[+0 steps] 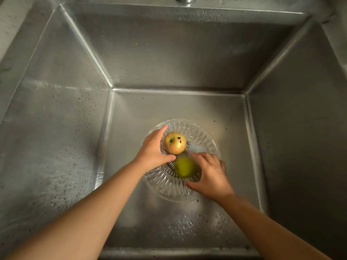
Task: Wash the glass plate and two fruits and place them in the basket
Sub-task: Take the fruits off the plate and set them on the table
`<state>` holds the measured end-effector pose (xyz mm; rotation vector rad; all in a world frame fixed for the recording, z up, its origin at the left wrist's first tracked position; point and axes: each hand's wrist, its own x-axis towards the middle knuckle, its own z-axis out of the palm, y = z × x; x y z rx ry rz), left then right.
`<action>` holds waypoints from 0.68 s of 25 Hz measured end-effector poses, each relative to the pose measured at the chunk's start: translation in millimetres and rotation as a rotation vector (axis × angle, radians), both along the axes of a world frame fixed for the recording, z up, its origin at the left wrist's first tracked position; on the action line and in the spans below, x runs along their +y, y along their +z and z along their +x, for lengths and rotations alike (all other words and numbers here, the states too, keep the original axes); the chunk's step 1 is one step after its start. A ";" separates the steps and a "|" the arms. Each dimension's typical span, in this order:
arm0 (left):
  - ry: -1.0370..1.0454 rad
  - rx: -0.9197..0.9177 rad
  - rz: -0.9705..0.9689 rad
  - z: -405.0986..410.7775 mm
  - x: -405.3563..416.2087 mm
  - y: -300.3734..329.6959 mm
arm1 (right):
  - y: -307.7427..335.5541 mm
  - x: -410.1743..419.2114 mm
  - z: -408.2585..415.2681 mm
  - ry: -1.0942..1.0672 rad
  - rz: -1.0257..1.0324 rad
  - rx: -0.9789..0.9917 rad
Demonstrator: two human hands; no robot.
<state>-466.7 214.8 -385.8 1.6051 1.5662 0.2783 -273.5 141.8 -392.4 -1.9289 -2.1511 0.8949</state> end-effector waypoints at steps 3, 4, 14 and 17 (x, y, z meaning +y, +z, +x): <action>-0.007 -0.025 -0.029 9.8 0.5 -10.4 | -6.4 -0.3 -10.0 -0.081 -0.040 0.048; 0.026 -0.034 -0.018 11.1 1.7 -12.2 | -7.9 0.2 -12.1 -0.122 -0.040 0.084; 0.241 -0.041 0.026 6.1 1.4 -4.9 | 0.7 9.7 -16.8 -0.406 -0.092 0.286; 0.369 -0.107 0.058 -7.1 -1.2 33.7 | 34.6 21.5 -13.9 -0.445 -0.021 0.318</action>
